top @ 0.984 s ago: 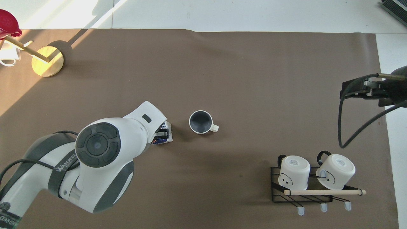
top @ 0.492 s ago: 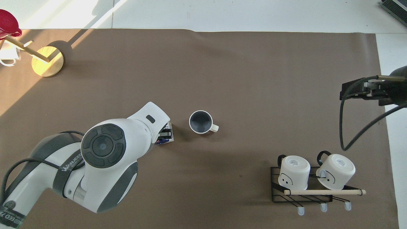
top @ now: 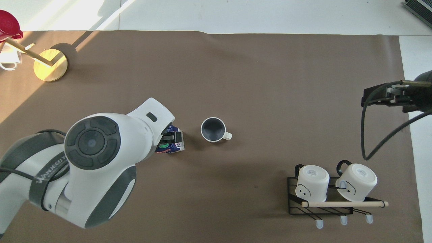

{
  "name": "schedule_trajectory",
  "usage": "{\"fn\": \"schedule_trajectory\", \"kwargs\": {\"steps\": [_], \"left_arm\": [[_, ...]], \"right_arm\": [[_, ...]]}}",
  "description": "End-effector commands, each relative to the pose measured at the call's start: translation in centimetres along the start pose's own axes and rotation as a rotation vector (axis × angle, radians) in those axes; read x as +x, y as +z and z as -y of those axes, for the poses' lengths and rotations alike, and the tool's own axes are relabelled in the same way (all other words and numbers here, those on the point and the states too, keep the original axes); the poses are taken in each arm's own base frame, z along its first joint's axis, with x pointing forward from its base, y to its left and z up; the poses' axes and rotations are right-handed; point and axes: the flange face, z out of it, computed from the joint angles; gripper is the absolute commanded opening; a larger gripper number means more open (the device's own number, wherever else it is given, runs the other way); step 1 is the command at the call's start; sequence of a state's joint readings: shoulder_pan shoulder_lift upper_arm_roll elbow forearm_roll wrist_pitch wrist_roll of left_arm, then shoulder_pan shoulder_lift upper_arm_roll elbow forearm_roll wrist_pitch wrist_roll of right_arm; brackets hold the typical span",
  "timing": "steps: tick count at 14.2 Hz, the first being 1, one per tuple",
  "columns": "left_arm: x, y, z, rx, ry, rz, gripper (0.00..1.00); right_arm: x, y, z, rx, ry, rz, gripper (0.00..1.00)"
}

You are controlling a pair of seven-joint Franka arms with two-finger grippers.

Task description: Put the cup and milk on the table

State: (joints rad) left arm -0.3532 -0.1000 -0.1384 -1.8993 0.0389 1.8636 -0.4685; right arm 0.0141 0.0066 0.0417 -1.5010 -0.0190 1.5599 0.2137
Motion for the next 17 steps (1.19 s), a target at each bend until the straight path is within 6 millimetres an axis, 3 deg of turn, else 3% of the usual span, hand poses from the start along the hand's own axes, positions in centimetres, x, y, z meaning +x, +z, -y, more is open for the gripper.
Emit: {"fn": "schedule_trajectory", "kwargs": {"steps": [1, 4, 7, 11, 14, 17], "left_arm": [[2.1, -5.4, 6.2, 0.035, 0.07, 0.025, 1.0], [3.7, -9.1, 14.2, 0.033, 0.127, 0.041, 1.0], [3.7, -10.3, 18.4, 0.039, 0.076, 0.074, 1.0], [3.6, -10.6, 21.1, 0.037, 0.094, 0.094, 1.0], [3.4, -11.2, 21.5, 0.035, 0.089, 0.073, 1.0], [3.2, -11.1, 20.4, -0.036, 0.094, 0.077, 1.0]], "right_arm": [[-0.6, -0.2, -0.5, 0.016, -0.017, 0.008, 1.0], [-0.6, -0.2, -0.5, 0.016, -0.017, 0.008, 1.0], [-0.5, -0.2, -0.5, 0.017, -0.017, 0.007, 1.0], [-0.5, -0.2, -0.5, 0.017, -0.017, 0.007, 1.0], [-0.6, -0.2, -0.5, 0.016, -0.017, 0.008, 1.0], [-0.5, -0.2, -0.5, 0.017, -0.017, 0.007, 1.0]]}}
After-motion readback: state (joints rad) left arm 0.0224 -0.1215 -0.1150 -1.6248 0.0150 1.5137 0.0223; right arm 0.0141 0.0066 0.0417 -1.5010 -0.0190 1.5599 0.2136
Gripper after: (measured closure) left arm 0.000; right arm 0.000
